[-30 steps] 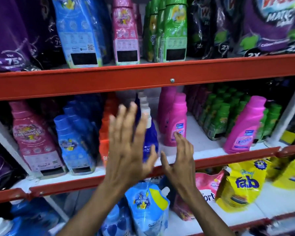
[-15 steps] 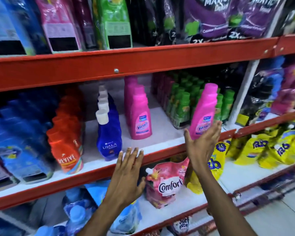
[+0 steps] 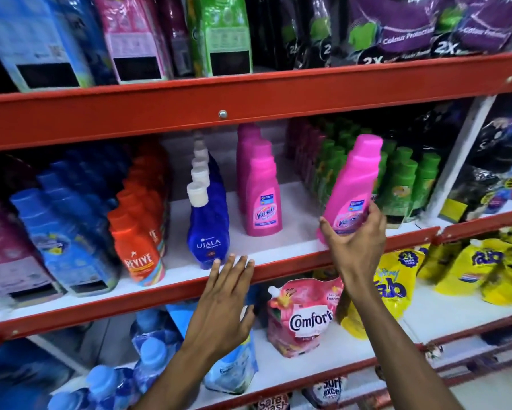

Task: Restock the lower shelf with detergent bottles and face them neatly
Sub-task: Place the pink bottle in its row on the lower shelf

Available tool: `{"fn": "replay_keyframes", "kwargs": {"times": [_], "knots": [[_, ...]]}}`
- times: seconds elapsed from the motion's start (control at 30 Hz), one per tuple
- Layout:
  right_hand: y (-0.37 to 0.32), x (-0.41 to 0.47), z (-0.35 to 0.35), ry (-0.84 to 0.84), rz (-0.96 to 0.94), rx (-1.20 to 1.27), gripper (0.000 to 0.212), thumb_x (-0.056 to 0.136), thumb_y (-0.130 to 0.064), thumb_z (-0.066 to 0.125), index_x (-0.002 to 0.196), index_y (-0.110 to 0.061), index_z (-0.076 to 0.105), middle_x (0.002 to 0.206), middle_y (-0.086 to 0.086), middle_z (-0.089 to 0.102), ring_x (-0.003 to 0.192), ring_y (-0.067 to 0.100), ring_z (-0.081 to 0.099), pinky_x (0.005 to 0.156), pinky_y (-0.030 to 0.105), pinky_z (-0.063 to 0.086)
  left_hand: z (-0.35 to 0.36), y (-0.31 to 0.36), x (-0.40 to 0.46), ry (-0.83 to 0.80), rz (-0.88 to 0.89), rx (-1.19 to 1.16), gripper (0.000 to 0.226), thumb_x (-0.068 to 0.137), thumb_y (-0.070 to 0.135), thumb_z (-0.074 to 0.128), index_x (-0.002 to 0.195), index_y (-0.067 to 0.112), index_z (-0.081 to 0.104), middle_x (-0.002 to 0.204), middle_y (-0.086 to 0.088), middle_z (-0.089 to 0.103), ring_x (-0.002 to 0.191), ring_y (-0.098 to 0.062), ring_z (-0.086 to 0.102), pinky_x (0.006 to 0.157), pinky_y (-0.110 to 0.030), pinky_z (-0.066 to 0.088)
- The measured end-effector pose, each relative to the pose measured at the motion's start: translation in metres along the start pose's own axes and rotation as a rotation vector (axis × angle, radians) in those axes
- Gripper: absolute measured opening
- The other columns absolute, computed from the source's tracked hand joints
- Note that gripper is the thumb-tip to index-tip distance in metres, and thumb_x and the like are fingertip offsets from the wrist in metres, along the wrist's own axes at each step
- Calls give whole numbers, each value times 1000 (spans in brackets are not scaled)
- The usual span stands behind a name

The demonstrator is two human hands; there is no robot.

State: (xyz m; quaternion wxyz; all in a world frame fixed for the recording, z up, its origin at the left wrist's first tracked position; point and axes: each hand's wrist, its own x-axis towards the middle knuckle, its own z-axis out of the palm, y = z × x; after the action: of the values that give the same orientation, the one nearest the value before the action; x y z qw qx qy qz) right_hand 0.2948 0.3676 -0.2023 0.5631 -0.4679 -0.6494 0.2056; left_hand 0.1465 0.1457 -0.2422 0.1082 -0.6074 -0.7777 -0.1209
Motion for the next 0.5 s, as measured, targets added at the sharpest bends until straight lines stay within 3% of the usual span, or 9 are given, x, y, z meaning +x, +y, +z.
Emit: {"fn": "replay_keyframes", "kwargs": {"times": [0.23, 0.5], "knots": [[-49, -43, 37, -210, -108, 37, 89, 62, -54, 87, 128, -8, 48, 117, 7, 56, 106, 21, 56, 86, 20, 42, 1, -4, -8, -10, -3, -65, 79, 97, 39, 47, 162, 17, 6, 171, 3, 5, 155, -9, -12, 128, -32, -17], [-56, -65, 61, -267, -75, 1, 86, 60, -54, 87, 121, -8, 48, 111, 7, 55, 103, 27, 58, 83, 35, 52, 5, -7, -10, 0, -7, -103, 81, 96, 36, 46, 162, 21, 2, 171, 3, 8, 157, -9, -9, 123, -29, -19]]}}
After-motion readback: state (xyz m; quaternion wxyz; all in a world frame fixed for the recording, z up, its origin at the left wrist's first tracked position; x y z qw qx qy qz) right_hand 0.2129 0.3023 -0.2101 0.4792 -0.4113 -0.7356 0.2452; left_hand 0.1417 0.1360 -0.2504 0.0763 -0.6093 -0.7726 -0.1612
